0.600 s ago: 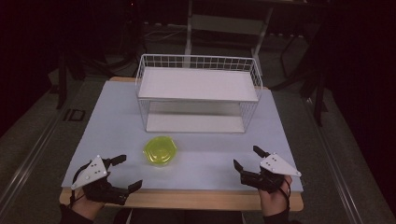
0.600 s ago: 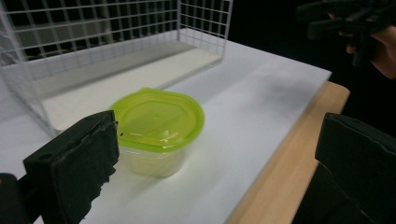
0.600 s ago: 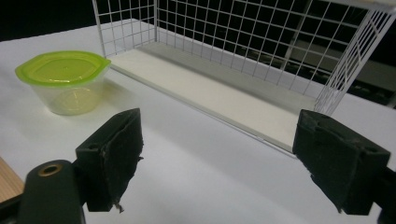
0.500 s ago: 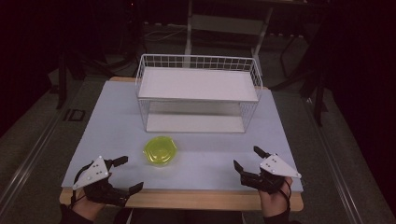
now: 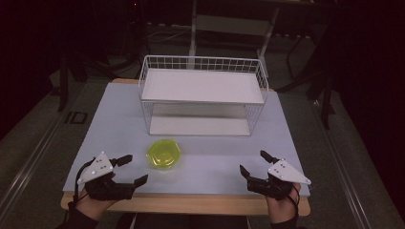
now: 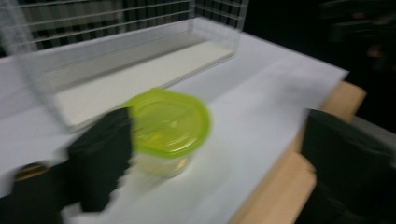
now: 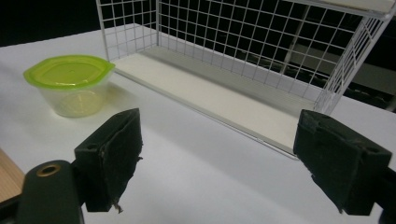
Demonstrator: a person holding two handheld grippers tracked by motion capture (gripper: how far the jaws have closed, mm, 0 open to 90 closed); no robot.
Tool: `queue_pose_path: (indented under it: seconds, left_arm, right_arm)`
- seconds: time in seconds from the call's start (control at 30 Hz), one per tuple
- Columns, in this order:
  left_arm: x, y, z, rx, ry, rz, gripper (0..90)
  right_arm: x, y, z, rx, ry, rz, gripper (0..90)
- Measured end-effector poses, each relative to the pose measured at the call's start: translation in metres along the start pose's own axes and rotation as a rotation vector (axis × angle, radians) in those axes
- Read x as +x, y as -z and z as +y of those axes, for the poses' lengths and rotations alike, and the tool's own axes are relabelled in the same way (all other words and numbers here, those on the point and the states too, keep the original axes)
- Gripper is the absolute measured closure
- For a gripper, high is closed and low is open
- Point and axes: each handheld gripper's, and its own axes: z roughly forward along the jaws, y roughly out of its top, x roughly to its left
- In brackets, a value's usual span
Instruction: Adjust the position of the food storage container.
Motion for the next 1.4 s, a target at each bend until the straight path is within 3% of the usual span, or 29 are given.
queue_pose_path:
  seconds: [0.03,0.07,0.1,0.17,0.2,0.4,0.5,0.57,0.63,0.73,0.83,1.1,1.4]
  left_arm:
    - [0.003,-0.002,0.001,0.011,0.016,0.017,21.3]
    - [0.005,-0.004,0.001,0.033,0.03,0.043,31.2]
    - [0.008,-0.006,0.001,0.046,0.048,0.054,31.2]
    - [0.015,-0.012,-0.001,0.069,0.077,0.055,44.8]
    - [0.017,-0.015,-0.002,0.085,0.086,0.06,56.9]
    - [0.028,-0.036,-0.01,0.189,0.118,0.174,77.4]
    - [0.033,-0.04,-0.012,0.223,0.132,0.196,87.6]
    - [0.039,-0.05,-0.018,0.288,0.169,0.189,90.0]
    - [0.042,-0.057,-0.022,0.328,0.171,0.17,90.0]
    - [0.045,-0.067,-0.027,0.362,0.205,0.154,90.0]
    - [0.048,-0.074,-0.028,0.368,0.235,0.138,90.0]
    - [0.05,-0.093,-0.027,0.391,0.248,0.119,90.0]
    - [0.049,-0.123,-0.023,0.395,0.295,0.074,90.0]
  right_arm:
    - [0.0,0.0,0.0,-0.002,0.002,0.001,15.4]
    - [0.001,0.0,0.0,0.0,0.003,0.004,15.4]
    - [0.001,0.0,0.0,0.0,0.003,0.004,15.4]
    - [0.001,0.0,0.0,0.0,0.003,0.007,15.4]
    - [0.001,0.0,0.0,0.0,0.002,0.011,15.4]
    - [0.001,0.001,0.0,0.001,-0.002,0.02,15.4]
    - [0.001,0.001,0.0,-0.002,0.001,0.02,15.5]
    - [0.001,0.002,0.0,-0.004,0.0,0.022,15.5]
    - [0.001,0.002,0.0,-0.003,0.001,0.024,15.5]
    - [0.001,0.002,0.0,-0.002,0.001,0.025,15.5]
    - [0.001,0.002,0.0,-0.003,0.0,0.026,15.5]
    - [0.001,0.001,0.0,0.006,0.0,0.031,15.5]
    - [0.001,0.001,0.0,0.008,0.0,0.035,15.5]
